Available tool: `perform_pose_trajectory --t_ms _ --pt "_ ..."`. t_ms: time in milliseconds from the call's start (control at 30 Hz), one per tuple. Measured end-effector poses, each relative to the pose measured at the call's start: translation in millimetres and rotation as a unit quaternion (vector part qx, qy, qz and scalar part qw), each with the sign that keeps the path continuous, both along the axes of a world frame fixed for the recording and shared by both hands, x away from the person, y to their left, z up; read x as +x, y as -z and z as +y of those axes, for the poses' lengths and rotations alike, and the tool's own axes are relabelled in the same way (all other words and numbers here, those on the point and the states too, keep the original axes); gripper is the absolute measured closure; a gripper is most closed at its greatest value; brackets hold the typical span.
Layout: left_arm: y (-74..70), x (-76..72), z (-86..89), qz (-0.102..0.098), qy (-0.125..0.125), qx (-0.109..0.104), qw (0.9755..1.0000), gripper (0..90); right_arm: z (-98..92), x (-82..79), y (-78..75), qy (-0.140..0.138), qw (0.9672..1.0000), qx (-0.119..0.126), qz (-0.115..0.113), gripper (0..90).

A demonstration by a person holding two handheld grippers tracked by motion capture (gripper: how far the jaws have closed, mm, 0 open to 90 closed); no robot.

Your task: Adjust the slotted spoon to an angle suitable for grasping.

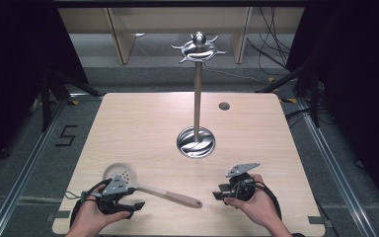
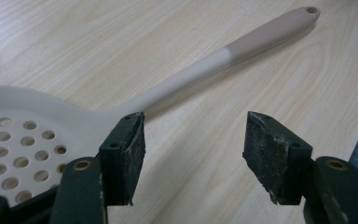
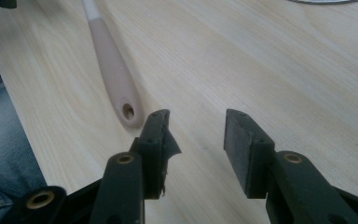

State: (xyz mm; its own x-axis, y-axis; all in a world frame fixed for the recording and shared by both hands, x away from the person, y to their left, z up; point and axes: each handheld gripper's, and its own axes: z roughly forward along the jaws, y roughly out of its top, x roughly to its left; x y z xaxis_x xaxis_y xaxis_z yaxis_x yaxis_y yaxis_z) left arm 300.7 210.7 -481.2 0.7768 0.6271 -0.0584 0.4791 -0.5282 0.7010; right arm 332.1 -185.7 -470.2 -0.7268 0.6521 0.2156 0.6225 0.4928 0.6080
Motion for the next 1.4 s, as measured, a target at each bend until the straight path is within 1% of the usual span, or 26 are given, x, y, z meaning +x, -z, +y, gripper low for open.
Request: perform_pose_trajectory --t_ms 100,167,200,233,300,333,367,400,433,500,533,567,600,633,667,700,733,833,867,967,1067,1100,1200,1233,1367,1400 --pt "0.0 -0.3 -2.3 0.005 -0.003 -0.004 1.0000 37.6 -0.4 0.0 1.1 0.007 0.9999 0.007 -0.005 60.6" --pt "-1.1 0.0 -3.8 0.001 0.004 0.000 1.0000 37.5 -3.1 0.5 -0.6 0.001 1.0000 0.003 -0.005 60.6" --pt "-1.9 0.3 -5.9 -0.001 0.009 0.003 1.0000 37.3 -2.7 -0.6 -0.1 0.013 0.9998 0.011 -0.004 60.7" --pt "-2.5 -0.1 -7.2 0.006 0.010 0.000 0.9999 37.2 -2.9 -1.2 -0.7 0.015 0.9998 0.010 0.000 61.1" --pt "-3.3 0.5 -8.4 0.003 0.012 0.001 0.9999 37.2 -3.3 -0.6 -0.7 0.014 0.9999 0.005 -0.003 63.1" --pt "-6.0 0.3 -12.4 0.005 0.014 -0.003 0.9999 37.7 -4.1 -0.9 -3.9 0.000 1.0000 -0.003 0.005 66.9" --pt "-8.0 0.0 -15.3 0.008 0.020 -0.004 0.9998 38.6 -4.3 -0.7 -4.7 -0.001 1.0000 -0.002 0.005 68.3" --pt "-9.3 -0.1 -16.9 0.008 0.027 -0.001 0.9996 42.1 -4.3 0.0 -4.1 0.000 1.0000 0.005 -0.002 70.1" --pt "-10.7 -0.5 -20.5 0.012 0.037 0.001 0.9992 45.2 -5.1 0.0 -6.1 -0.003 1.0000 -0.004 0.002 70.9" --pt "-11.5 -0.8 -22.4 0.010 0.044 0.009 0.9989 56.0 -5.2 0.4 -6.0 -0.003 1.0000 -0.004 0.001 71.5" --pt "-12.9 -2.3 -30.0 0.010 0.077 0.040 0.9962 65.1 -5.5 0.5 -5.8 -0.002 1.0000 -0.007 0.003 71.8" --pt "-12.9 -2.3 -30.0 0.010 0.077 0.040 0.9962 69.6 -5.5 0.5 -5.7 -0.002 1.0000 -0.008 0.003 71.8" --pt "-13.2 -3.9 -38.0 0.016 0.095 0.052 0.9940 75.6 -5.4 0.5 -5.6 0.000 1.0000 -0.007 0.004 71.8" --pt "-13.2 -3.9 -38.0 0.016 0.095 0.052 0.9940 79.3 -5.5 0.6 -5.7 0.000 1.0000 -0.007 0.004 71.8" --pt "-14.5 -4.0 -47.9 0.031 0.124 0.072 0.9891 84.5 -5.7 0.5 -5.9 0.001 1.0000 -0.006 0.006 71.7" --pt "-14.5 -4.0 -47.9 0.031 0.124 0.072 0.9891 88.0 -5.7 0.5 -5.9 0.001 1.0000 -0.006 0.006 71.7" --pt "-12.3 -5.5 -59.6 0.041 0.124 0.061 0.9895 89.0 -6.3 1.0 -5.5 0.003 1.0000 -0.005 0.004 71.7" --pt "-9.4 -5.2 -70.5 0.047 0.125 0.059 0.9892 89.2 -7.0 0.8 -5.3 0.005 0.9999 -0.004 0.008 71.7" --pt "-10.1 -2.1 -73.3 0.050 0.143 0.075 0.9856 89.2 -7.0 0.8 -5.3 0.005 0.9999 -0.004 0.008 71.7" --pt "-7.7 1.8 -86.7 0.051 0.143 0.073 0.9857 89.3 -7.4 1.0 -5.4 0.005 1.0000 -0.003 0.007 71.6" --pt "-5.8 8.7 -96.6 0.055 0.152 0.077 0.9838 89.3 -6.7 0.8 -5.1 0.007 0.9999 -0.004 0.008 71.3" --pt "-4.4 10.3 -99.8 0.062 0.148 0.077 0.9841 89.3 -6.6 1.0 -4.9 0.006 1.0000 -0.004 0.006 71.3" --pt "-2.4 13.7 -104.1 0.063 0.148 0.076 0.9840 89.3 -6.3 0.9 -5.0 0.005 1.0000 -0.003 0.006 71.3" --pt "-2.0 16.1 -106.4 0.063 0.151 0.082 0.9831 89.3 -6.2 0.8 -5.2 0.005 1.0000 -0.003 0.005 71.3" --pt "-0.6 19.3 -114.0 0.068 0.148 0.079 0.9835 89.3 -6.8 0.8 -5.6 0.006 1.0000 -0.002 0.007 71.3" --pt "-0.3 21.8 -118.0 0.070 0.149 0.081 0.9830 89.3 -6.7 0.9 -4.5 0.008 0.9999 0.005 0.004 71.2"
